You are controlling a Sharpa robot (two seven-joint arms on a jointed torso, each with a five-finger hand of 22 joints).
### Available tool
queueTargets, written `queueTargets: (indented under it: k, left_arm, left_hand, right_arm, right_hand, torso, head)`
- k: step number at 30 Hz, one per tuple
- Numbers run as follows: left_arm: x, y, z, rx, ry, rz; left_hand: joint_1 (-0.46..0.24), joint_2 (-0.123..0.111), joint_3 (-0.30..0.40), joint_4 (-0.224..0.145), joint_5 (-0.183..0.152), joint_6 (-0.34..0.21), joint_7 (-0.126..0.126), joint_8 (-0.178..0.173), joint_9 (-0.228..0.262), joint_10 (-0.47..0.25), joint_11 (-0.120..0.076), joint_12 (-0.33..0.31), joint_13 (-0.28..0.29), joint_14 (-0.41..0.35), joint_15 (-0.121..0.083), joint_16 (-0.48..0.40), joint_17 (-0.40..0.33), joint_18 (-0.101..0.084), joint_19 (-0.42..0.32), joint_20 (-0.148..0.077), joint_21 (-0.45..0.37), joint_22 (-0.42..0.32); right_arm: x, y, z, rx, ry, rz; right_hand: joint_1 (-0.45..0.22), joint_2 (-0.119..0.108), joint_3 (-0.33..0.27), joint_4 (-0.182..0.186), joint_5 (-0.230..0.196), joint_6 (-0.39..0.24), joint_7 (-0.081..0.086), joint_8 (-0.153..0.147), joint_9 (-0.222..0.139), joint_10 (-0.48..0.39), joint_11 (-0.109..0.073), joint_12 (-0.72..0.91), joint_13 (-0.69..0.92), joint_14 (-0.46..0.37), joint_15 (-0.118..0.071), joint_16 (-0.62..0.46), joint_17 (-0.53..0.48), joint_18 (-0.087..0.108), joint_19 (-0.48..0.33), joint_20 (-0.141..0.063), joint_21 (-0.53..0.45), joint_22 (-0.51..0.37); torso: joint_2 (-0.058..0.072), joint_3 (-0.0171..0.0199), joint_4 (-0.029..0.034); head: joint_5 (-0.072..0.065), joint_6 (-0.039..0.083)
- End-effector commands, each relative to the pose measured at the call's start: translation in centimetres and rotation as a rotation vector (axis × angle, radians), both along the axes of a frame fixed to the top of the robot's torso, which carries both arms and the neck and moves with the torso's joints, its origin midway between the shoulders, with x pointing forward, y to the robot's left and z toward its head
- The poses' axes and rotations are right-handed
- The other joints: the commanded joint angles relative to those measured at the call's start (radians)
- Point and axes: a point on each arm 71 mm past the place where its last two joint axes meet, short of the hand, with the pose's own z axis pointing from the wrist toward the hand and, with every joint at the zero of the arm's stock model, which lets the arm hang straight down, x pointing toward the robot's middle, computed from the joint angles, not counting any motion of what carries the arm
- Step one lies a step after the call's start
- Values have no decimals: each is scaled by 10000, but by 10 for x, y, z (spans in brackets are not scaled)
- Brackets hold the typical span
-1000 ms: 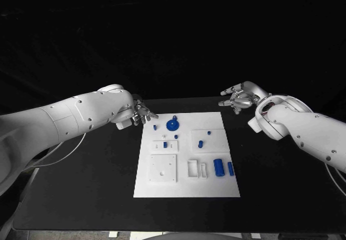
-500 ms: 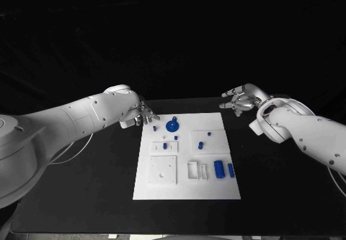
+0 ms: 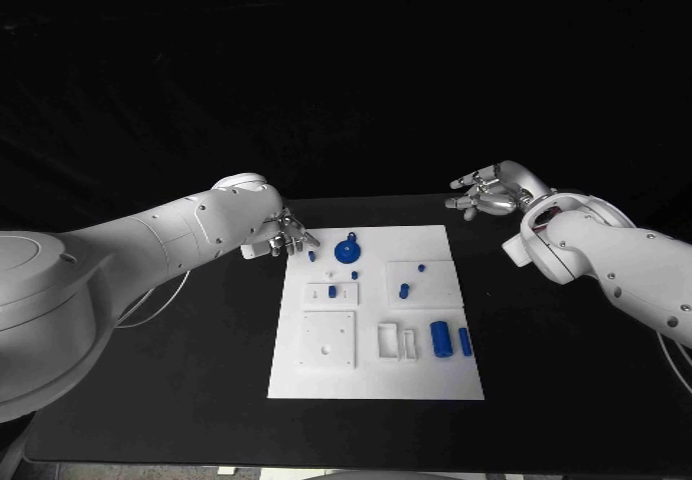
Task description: Assemble the parts on the task board
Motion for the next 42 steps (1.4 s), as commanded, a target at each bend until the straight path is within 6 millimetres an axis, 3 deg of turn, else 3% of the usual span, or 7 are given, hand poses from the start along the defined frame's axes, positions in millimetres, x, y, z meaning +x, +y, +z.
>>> queueTargets:
  k: [1,3,8,12,14,34,42]
  left_arm:
    - [-1,-3,-3,39,316,-317]
    - [-1,-3,-4,50,335,-305]
    - [-1,-1,-5,57,366,-274]
    - [-1,0,-6,17,407,-262]
    - [-1,0,-7,-16,425,-258]
    - [0,-1,-9,-420,451,-132]
    - [0,-2,-9,-545,519,-152]
  left_hand:
    - [-101,-9,-56,26,-33,-89,20,-37,-45,-56,52,-10,-15,-59,7,46,-23,-154,-69,11,-74,187]
    - [-101,-9,-56,26,-33,-89,20,-37,-45,-56,52,-10,-15,-59,7,46,-23,-154,-69,11,-74,187]
    - [-98,23,-54,3,-28,-110,26,-38,-94,-63,56,-6,-17,-70,11,56,-46,-154,-66,13,-81,188]
    - [-118,66,-67,-55,-21,-140,39,-38,-202,-79,61,-6,-24,-83,17,68,-83,-154,-66,19,-97,188]
    - [-118,66,-67,-55,-21,-140,39,-38,-202,-79,61,-6,-24,-83,17,68,-83,-154,-66,19,-97,188]
    - [-175,195,-71,-187,-6,-315,115,-40,-890,-115,100,-61,-81,-124,48,69,-201,-154,-56,41,-174,190]
    - [-140,379,-132,-414,7,-410,153,-47,-1128,-157,123,-84,-96,-168,68,57,-227,-154,-82,59,-212,189]
  right_arm:
    - [1,-1,5,926,-258,-31]
    - [1,-1,5,1084,-267,-43]
    - [1,-1,7,1327,-286,-34]
    - [1,-1,8,1525,-370,-24]
    - [1,0,9,1625,-471,-25]
    - [1,0,12,2081,-691,-156]
    - [1,0,13,2098,-712,-159]
  right_hand:
    - [-163,35,118,-14,15,99,11,-18,15,-68,248,-982,-1340,-326,237,-853,-1082,-203,-530,240,-148,-1480]
    - [-224,54,260,-63,30,52,66,-17,14,50,308,-1640,-1825,-254,372,-1417,-1994,-176,-650,395,-133,-2692]
    - [-377,-3,429,-79,51,-25,131,-21,11,-237,568,-2533,-1867,-530,645,-2134,-3215,-179,-1116,695,-144,-4210]
    - [-411,-20,579,-131,85,-6,144,-14,14,-294,702,-3047,-1879,-396,764,-2660,-4144,-73,-1141,892,-79,-5571]
    - [-466,-45,742,-176,110,199,132,-14,18,-159,655,-3166,-1884,-242,737,-2744,-4144,-67,-942,841,-39,-6033]
    - [-495,-102,857,-203,204,26,174,-17,13,-320,742,-3364,-1882,-379,833,-3026,-4158,-70,-1153,943,-70,-6187]
    - [-476,-108,831,-204,202,-33,183,-22,10,-363,756,-3359,-1883,-423,850,-3044,-4160,-67,-1205,966,-71,-6187]
  torso:
    - [1,-7,0]
    - [-7,-3,9]
    - [-6,1,4]
    - [3,4,2]
    - [8,1,5]
    - [10,12,5]
    - [12,15,-13]
  head:
    - [4,-5]
    - [-10,-20]
    - [-14,-29]
    - [-21,-30]
    - [-34,-46]
    - [-90,-99]
    - [-137,-79]
